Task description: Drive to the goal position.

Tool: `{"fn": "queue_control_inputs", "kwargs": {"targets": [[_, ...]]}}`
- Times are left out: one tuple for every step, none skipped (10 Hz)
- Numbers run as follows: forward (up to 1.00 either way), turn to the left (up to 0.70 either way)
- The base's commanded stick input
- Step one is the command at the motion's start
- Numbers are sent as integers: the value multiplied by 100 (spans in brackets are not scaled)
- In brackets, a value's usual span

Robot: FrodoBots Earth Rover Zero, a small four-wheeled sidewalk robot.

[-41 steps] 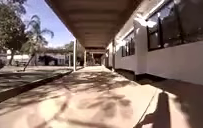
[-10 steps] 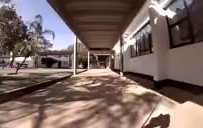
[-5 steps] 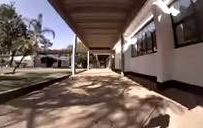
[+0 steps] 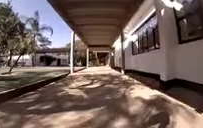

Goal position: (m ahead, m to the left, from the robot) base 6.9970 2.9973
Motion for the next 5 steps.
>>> {"fn": "queue_control_inputs", "kwargs": {"targets": [[50,0],[50,0],[50,0],[50,0],[50,0]]}}
